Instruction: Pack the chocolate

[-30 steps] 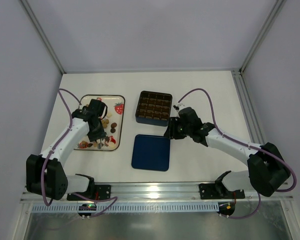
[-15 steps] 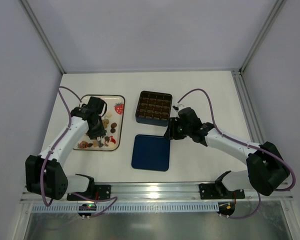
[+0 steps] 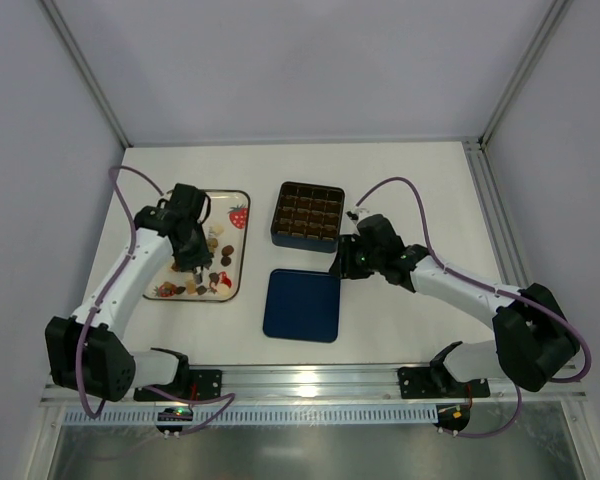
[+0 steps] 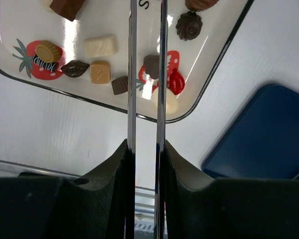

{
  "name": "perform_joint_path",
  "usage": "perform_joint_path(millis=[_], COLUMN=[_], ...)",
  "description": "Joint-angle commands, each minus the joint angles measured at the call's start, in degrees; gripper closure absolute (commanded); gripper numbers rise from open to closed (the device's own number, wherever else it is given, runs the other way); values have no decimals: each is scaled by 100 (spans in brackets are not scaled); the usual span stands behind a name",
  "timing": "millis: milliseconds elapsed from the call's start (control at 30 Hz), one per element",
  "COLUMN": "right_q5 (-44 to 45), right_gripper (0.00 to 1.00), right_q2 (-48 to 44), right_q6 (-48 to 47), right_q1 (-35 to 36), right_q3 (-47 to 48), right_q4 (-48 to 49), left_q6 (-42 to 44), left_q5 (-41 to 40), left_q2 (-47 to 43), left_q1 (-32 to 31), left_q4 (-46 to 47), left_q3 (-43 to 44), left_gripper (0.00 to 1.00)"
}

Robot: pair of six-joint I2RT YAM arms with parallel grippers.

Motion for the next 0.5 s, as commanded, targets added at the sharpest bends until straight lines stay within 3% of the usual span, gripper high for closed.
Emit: perform_joint_path(millis=[0, 200, 467], right_q5=[54, 98, 151], right_gripper=[60, 60, 61], right_q2=[-86, -147, -331], right_q6=[-127, -136, -206], right_q1=[-48, -83, -303], right_q3=[160, 239, 371], right_q4=[2, -68, -332], left_q6=[104, 130, 104], left_q5=[279, 341, 271], left_q2=[-140, 202, 1571], left_q1=[-2, -274, -1003], left_q4=[-88, -264, -352], left_q3=[567, 1245, 3070], left_gripper=[87, 87, 87])
